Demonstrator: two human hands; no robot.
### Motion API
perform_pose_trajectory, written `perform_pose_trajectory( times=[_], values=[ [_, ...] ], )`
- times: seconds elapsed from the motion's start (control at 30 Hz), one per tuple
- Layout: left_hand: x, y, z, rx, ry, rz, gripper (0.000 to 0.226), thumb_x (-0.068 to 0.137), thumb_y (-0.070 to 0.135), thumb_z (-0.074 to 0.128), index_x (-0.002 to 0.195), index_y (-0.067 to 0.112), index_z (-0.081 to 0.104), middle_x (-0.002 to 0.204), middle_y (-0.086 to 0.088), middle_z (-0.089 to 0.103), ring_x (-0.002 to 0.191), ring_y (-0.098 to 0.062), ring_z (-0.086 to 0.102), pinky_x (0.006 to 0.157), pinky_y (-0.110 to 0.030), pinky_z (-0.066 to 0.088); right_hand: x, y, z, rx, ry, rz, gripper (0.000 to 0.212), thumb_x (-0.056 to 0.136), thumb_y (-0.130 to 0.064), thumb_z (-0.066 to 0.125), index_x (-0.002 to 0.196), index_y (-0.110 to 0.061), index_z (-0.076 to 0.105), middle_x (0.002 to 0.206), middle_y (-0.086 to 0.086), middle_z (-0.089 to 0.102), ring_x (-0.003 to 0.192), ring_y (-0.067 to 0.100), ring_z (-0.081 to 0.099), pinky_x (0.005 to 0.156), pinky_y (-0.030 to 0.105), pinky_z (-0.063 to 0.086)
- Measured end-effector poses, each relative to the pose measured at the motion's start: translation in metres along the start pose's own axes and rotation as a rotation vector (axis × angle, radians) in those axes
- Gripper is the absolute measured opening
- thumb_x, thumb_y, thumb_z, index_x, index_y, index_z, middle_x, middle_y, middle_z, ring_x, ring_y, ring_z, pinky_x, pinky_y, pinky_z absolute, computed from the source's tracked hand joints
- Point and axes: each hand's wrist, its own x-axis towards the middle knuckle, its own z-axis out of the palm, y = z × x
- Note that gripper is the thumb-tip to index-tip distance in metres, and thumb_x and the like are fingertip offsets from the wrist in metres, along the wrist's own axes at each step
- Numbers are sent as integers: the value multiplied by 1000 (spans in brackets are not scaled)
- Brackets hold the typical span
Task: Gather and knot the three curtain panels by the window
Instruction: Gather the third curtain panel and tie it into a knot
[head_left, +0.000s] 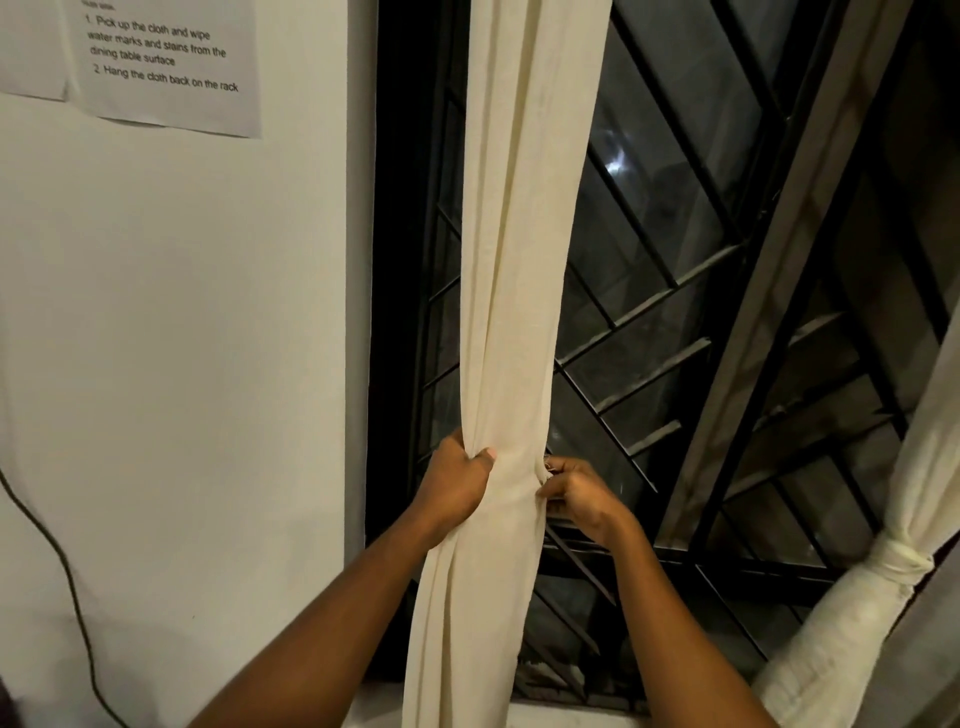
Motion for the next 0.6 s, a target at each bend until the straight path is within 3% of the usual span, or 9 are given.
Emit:
perform_pose_trajectory(
  times=[0.1,0.2,0.33,0.47,0.53,0.6],
  values=[
    [-3,1,-1,-4,-24,-9,40,96,22,52,135,17,44,115,2,54,101,-13,51,94,-33,42,-1,-3,-7,138,38,30,37,72,5,42,97,6,69,95,19,71,88,35,64,83,45,52],
    [-6,2,2,-10,-42,-9,39,96,21,52,135,16,45,121,-1,56,101,-13,51,91,-31,42,-2,-6,-9,256,1,42,39,68,-9,44,95,2,69,89,15,69,75,29,61,74,39,49],
    [-11,6,5,-6,-66,-37,33,97,23,51,130,21,44,117,1,54,102,-14,51,94,-33,43,-2,-3,-4,264,-81,75,35,81,-16,39,92,-3,70,79,11,65,62,22,54,66,35,41],
    [-15,8,0,-2,-74,-28,41,97,21,51,137,16,42,116,2,53,103,-13,50,91,-29,41,-2,-2,-6,93,68,59,29,74,8,37,75,1,66,73,12,63,64,22,56,64,33,48],
    [-16,8,-5,4,-61,-26,42,97,19,51,138,15,42,118,2,54,103,-14,51,91,-28,40,1,-1,-12,-72,126,19,35,77,17,40,79,-1,71,67,6,67,61,15,61,57,24,50],
    [-17,8,-8,20,-50,-31,43,97,22,51,138,16,41,125,-1,55,112,-19,53,97,-32,41,3,0,-18,-232,139,-70,30,81,14,53,84,-6,74,66,-4,70,62,6,62,61,19,49]
  ],
)
